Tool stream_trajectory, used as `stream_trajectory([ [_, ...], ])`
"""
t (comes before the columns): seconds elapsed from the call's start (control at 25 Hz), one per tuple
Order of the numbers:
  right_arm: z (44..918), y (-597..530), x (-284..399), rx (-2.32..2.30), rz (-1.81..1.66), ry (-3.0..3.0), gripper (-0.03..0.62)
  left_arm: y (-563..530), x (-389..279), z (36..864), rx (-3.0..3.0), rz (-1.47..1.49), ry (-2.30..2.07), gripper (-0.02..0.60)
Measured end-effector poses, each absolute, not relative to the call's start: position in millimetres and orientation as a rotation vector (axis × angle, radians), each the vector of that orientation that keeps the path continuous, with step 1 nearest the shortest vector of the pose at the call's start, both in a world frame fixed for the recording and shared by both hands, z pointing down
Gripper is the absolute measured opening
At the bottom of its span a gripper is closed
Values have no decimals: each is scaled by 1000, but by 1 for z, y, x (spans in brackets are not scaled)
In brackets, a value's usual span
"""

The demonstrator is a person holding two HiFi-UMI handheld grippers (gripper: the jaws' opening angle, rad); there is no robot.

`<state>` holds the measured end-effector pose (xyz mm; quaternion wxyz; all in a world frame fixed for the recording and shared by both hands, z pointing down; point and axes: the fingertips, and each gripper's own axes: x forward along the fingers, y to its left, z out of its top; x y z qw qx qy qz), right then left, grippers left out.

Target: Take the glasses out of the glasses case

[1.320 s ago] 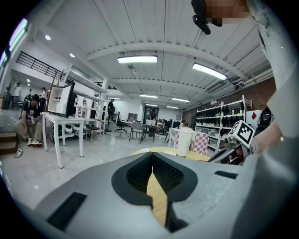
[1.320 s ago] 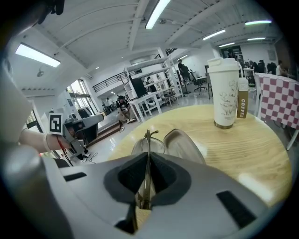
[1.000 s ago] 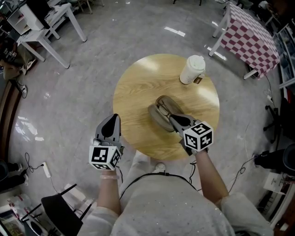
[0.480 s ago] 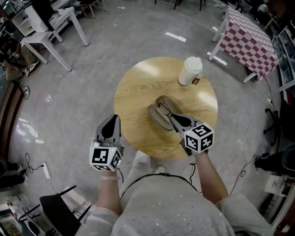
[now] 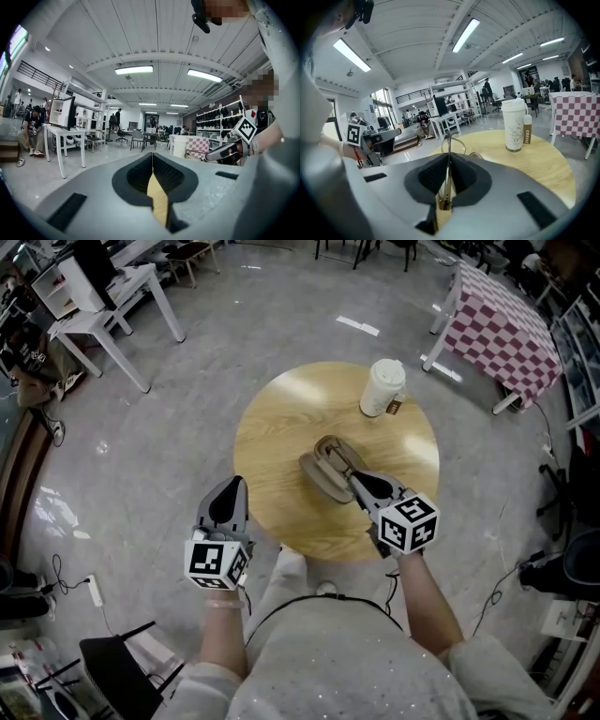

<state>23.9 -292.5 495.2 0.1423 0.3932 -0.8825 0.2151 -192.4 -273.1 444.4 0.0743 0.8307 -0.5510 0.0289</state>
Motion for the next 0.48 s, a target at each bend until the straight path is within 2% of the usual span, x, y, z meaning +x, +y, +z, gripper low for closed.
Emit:
stream_trajectory([
  [0.48,472,-281,32,1185,555,-2598,20,-257,-190,428,2517,57,-1676,5],
])
